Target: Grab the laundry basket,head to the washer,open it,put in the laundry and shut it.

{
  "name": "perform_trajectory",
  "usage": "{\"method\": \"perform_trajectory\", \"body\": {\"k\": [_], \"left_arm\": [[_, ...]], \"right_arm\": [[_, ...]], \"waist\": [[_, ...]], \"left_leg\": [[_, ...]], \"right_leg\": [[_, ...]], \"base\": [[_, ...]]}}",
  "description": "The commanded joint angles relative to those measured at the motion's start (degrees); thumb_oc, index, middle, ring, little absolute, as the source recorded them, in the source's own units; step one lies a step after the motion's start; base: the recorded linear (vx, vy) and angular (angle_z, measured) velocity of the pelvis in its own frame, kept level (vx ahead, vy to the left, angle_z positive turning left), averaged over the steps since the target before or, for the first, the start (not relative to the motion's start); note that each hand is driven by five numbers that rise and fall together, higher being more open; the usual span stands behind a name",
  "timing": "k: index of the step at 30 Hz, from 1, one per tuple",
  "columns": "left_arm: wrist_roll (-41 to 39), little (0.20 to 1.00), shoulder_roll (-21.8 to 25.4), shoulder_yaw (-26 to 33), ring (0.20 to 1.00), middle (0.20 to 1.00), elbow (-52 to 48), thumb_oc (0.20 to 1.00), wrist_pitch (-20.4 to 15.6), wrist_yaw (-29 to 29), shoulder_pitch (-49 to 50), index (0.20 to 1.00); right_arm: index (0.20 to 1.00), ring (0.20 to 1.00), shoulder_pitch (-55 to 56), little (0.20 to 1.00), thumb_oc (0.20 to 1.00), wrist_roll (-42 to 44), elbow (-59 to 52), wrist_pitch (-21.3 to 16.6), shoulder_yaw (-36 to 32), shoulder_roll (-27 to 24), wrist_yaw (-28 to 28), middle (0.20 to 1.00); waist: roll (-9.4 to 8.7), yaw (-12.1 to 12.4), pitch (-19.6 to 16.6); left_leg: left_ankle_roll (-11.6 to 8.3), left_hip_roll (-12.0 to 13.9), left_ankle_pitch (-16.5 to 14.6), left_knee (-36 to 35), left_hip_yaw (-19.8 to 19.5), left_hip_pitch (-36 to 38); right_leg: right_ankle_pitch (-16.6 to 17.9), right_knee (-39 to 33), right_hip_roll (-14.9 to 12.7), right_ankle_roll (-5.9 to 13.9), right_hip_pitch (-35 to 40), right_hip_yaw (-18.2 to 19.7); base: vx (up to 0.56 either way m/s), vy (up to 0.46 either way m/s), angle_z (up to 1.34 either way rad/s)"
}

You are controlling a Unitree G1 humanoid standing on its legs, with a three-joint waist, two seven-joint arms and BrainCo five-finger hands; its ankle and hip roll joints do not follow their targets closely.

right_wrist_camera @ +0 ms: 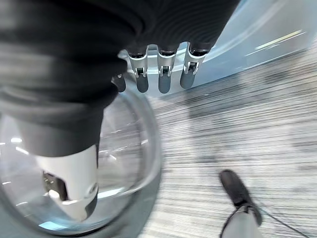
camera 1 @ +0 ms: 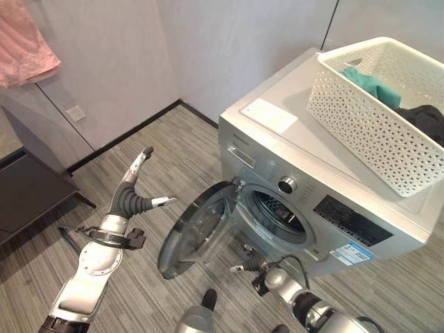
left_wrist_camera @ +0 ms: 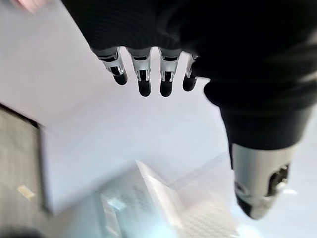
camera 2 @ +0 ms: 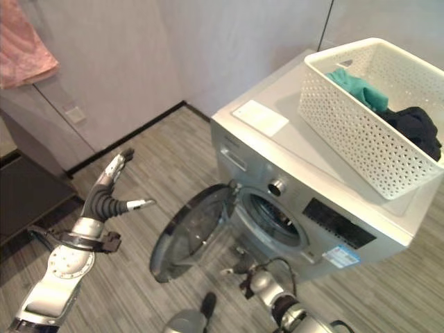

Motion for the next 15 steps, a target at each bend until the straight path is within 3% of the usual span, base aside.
{"method": "perform_trajectory", "body": {"k": [1,2,3,4,5,7,8,9,13,15], "left_arm": [[-24.5,1.000,11.5,-8.9,1.000,1.000,-1.4,1.000,-2.2,-15.3,-2.7,1.000],[-24.5,1.000,11.5,-8.9,1.000,1.000,-1.3,1.000,-2.2,-15.3,-2.8,1.000],[-33.2,1.000,17.8,-12.2,1.000,1.000,0.2,1.000,0.5,-21.0,-2.6,1.000],[-36.9,1.000,21.2,-15.3,1.000,1.000,1.4,1.000,2.9,-24.8,-2.9,1.000],[-36.9,1.000,21.2,-15.4,1.000,1.000,1.4,1.000,2.8,-24.8,-3.1,1.000],[-41.7,1.000,24.4,-25.1,1.000,1.000,10.0,1.000,6.7,-29.9,-4.4,1.000],[-41.7,1.000,24.4,-25.3,1.000,1.000,10.2,1.000,6.6,-30.0,-4.7,1.000],[-41.5,1.000,23.4,-31.1,1.000,1.000,18.9,1.000,8.7,-31.5,-5.5,1.000],[-32.9,1.000,22.9,-42.2,1.000,1.000,30.3,1.000,9.2,-32.0,-10.7,1.000],[-16.0,1.000,19.2,-47.0,1.000,1.000,40.9,1.000,6.9,-28.7,-14.9,1.000]], "right_arm": [[1.000,1.000,-1.2,1.000,1.000,-3.0,-0.7,-2.8,1.6,0.1,3.3,1.000],[1.000,1.000,-1.2,1.000,1.000,-3.0,-0.7,-2.8,1.6,0.1,3.3,1.000],[1.000,1.000,0.6,1.000,1.000,-4.0,-1.1,-3.7,2.5,-0.7,4.9,1.000],[1.000,1.000,2.0,1.000,1.000,-4.7,-1.1,-4.4,3.1,-1.2,6.0,1.000],[1.000,1.000,2.0,1.000,1.000,-4.8,-1.1,-4.4,3.0,-1.2,6.0,1.000],[1.000,1.000,4.7,1.000,1.000,-5.7,-1.6,-5.5,4.3,-2.5,7.8,1.000],[1.000,1.000,4.7,1.000,1.000,-5.7,-1.6,-5.5,4.2,-2.5,7.8,1.000],[1.000,1.000,5.6,1.000,1.000,-5.6,-2.6,-5.9,4.7,-3.7,8.2,1.000],[1.000,1.000,6.1,1.000,1.000,-4.8,-2.8,-5.9,4.4,-5.7,7.7,1.000],[1.000,1.000,5.6,1.000,1.000,-4.5,-1.4,-5.1,4.0,-6.1,6.8,1.000]], "waist": [[-0.35,-2.0,-1.1],[-0.41,-1.9,-1.1],[-0.56,-3.3,-1.5],[-0.71,-4.2,-1.8],[-0.73,-4.1,-1.8],[-1.08,-6.6,-2.1],[-1.06,-6.4,-2.1],[-1.41,-8.1,-2.0],[-1.72,-10.2,-1.7],[-2.26,-11.7,-1.2]], "left_leg": [[1.93,-0.8,-1.9,-0.9,3.8,-0.5],[1.93,-0.8,-1.9,-0.9,3.9,-0.5],[1.82,-0.5,-2.1,-1.2,5.1,0.3],[1.71,-0.4,-2.3,-1.4,5.8,0.7],[1.71,-0.4,-2.3,-1.4,5.8,0.7],[1.46,0.0,-2.5,-1.6,7.3,1.4],[1.46,0.0,-2.5,-1.6,7.3,1.4],[1.43,0.2,-2.6,-1.6,8.0,1.5],[1.46,0.3,-2.9,-1.6,8.7,1.4],[1.61,0.5,-3.0,-1.6,9.4,1.0]], "right_leg": [[-6.8,5.5,-2.2,2.09,1.0,4.0],[-6.8,5.5,-2.2,2.09,1.0,4.1],[-6.4,5.1,-2.0,2.35,1.1,5.3],[-6.1,4.8,-1.8,2.53,1.1,5.9],[-6.1,4.7,-1.8,2.53,1.0,5.9],[-5.6,4.2,-1.5,2.85,0.8,7.3],[-5.6,4.2,-1.5,2.85,0.8,7.3],[-5.4,3.9,-1.3,2.92,0.6,8.1],[-5.0,3.6,-1.0,3.04,-0.1,9.3],[-4.6,3.2,-0.8,3.14,-1.0,10.2]], "base": [[0.04,0.023,-0.35],[0.07,0.030,-0.44],[0.07,0.019,-0.40],[0.07,0.019,-0.33],[0.07,0.016,-0.50],[0.06,0.018,-0.59],[0.03,0.010,-0.38],[0.03,0.003,-0.29],[0.03,0.014,-0.20],[0.02,0.033,-0.17]]}}
